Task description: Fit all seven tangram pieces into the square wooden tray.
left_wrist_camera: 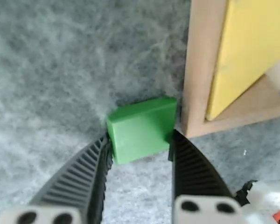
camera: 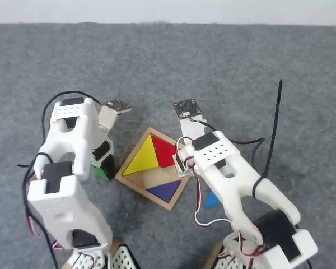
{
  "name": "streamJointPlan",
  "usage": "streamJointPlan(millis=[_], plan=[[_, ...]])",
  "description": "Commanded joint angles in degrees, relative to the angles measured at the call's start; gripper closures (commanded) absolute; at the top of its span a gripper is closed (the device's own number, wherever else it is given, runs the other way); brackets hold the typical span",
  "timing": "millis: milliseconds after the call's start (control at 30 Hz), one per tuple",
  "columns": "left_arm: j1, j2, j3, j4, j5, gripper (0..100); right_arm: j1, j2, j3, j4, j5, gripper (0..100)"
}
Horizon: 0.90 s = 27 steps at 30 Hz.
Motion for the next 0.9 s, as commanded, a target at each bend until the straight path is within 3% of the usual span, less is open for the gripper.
streamJointPlan(millis=[0, 300, 633, 867], plan=[[0.4, 1.2, 2.0, -0.4, 0.9, 92, 0.0, -3.4, -0.3, 0.0, -0.4, 97.2], [0.5, 0.9, 2.8, -0.4, 3.6, 99, 0.0, -3.5, -0.3, 0.0, -0.4, 97.2], [1.0, 0.5, 3.6, -1.6, 7.6, 99, 0.0, -3.5, -0.3, 0.0, -0.4, 97.2], [1.1, -12.0, 7.9, -0.3, 7.7, 99, 0.0, -3.6, -0.4, 0.0, -0.6, 97.2]])
